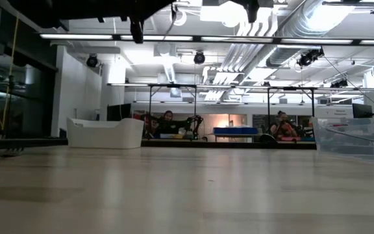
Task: Sort silverware by color (type)
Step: Put the black fork into the transparent bin
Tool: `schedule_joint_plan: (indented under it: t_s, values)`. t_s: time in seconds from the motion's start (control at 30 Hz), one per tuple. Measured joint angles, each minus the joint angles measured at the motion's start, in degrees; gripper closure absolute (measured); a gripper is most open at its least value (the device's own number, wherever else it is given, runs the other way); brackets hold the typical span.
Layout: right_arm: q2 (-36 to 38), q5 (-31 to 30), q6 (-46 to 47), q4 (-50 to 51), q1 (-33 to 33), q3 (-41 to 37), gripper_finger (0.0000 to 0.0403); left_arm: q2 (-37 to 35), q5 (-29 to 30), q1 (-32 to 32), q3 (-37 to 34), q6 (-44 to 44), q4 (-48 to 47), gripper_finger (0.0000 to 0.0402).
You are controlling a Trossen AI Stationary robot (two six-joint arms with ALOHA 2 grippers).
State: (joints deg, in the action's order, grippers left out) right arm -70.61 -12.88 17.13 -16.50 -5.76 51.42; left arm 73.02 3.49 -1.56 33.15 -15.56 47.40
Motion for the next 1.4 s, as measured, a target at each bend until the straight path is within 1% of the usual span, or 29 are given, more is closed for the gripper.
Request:
schedule_joint_plan:
  t_s: [0.1,0.2,0.3,0.43,0.53,0.7,0.87,0.97,1.1,1.13,1.23,1.4]
  values:
    - [-2.34,0.02,-1.12,-5.23,-0.02,0.00,0.0249,2.42,0.04,0.00,0.00,-1.97,2.01,0.0401]
    - [-4.85,0.04,-1.12,-8.01,0.00,0.00,0.0249,4.69,0.07,0.00,0.58,-2.24,4.78,0.0401]
    - [-6.93,0.06,-0.46,-9.51,0.09,0.00,0.0249,6.71,0.09,0.00,3.50,-2.19,5.20,0.0401]
    - [-9.33,0.07,1.65,-13.12,0.11,0.00,0.0249,10.15,-0.75,0.00,7.28,0.43,3.91,0.0401]
    - [-10.38,-0.11,2.35,-13.95,0.11,-0.02,0.0249,11.77,-1.06,0.04,9.04,0.61,3.53,0.0401]
    - [-10.36,-0.15,2.47,-13.48,0.11,-0.04,0.0256,12.14,-1.07,0.04,8.90,-0.51,2.90,0.0401]
    - [-10.32,-0.17,3.11,-14.62,0.11,-0.04,0.0291,12.09,-0.44,0.04,8.91,-0.24,2.83,0.0401]
    - [-10.32,-0.33,5.61,-14.59,0.11,-0.04,0.0329,12.08,0.22,0.04,8.90,-0.25,2.93,0.0401]
    - [-10.32,-0.60,7.98,-14.14,0.13,-0.04,0.0389,12.08,0.11,0.07,8.92,-0.42,2.94,0.0401]
    - [-10.32,-0.66,7.97,-14.13,0.15,-0.04,0.0394,12.08,0.11,0.07,8.90,-0.47,2.98,0.0401]
    - [-10.32,-0.63,8.82,-14.15,0.15,-0.04,0.0390,12.06,0.11,0.09,8.91,-0.41,2.97,0.0398]
    - [-10.32,-0.43,9.63,-14.17,0.15,-0.04,0.0400,12.06,0.13,0.11,8.92,-0.16,2.83,0.0387]
